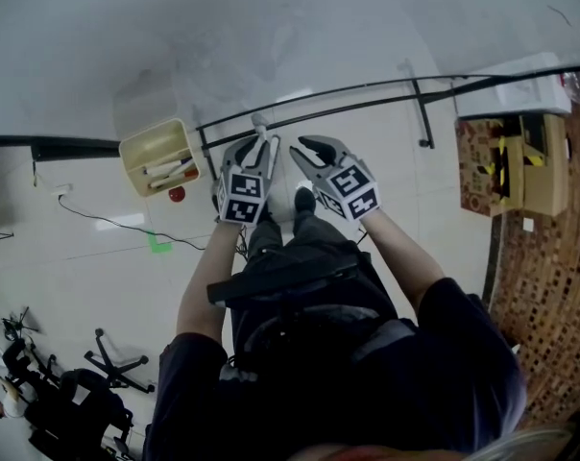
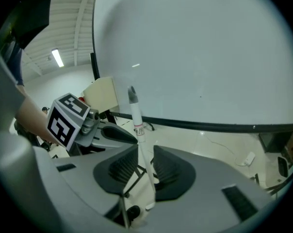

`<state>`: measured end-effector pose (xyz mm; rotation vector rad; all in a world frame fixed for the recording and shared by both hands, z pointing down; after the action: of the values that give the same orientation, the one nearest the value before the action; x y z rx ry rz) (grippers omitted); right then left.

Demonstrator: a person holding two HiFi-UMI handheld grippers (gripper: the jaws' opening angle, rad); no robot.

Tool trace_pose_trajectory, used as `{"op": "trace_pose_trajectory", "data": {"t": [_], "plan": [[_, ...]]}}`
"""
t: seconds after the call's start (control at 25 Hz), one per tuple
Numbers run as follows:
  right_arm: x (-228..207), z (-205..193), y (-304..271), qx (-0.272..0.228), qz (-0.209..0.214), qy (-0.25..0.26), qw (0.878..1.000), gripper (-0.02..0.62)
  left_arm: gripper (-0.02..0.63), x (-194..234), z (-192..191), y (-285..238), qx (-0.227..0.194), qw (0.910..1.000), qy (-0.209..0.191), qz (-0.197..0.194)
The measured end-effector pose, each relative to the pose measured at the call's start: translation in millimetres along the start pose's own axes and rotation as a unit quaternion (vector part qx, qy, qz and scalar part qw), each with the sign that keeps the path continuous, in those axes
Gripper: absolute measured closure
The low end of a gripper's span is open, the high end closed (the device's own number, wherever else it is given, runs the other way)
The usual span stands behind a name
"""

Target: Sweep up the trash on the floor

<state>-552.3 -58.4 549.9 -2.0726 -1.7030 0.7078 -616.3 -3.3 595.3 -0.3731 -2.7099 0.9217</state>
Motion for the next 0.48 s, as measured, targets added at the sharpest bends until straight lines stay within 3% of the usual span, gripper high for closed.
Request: {"op": "trace_pose_trajectory", "data": {"t": [0.48], "plan": [[24.2, -9.1, -19.9, 0.034, 0.041, 0.005, 0.999, 0.477, 0.545, 12.5, -8.9, 13.5, -0.003, 0.9998, 0.020, 0.004]]}}
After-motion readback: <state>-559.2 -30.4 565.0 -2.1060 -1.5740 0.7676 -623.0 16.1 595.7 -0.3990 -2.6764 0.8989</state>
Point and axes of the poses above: the fingertips, and each gripper's own axes: y backward along the fingers, x to its left, z out of its top, the point moved 2 cm from there along y, backward along the fingers, and after that the axes turned 4 degrees about y, right-handed, at the moved point
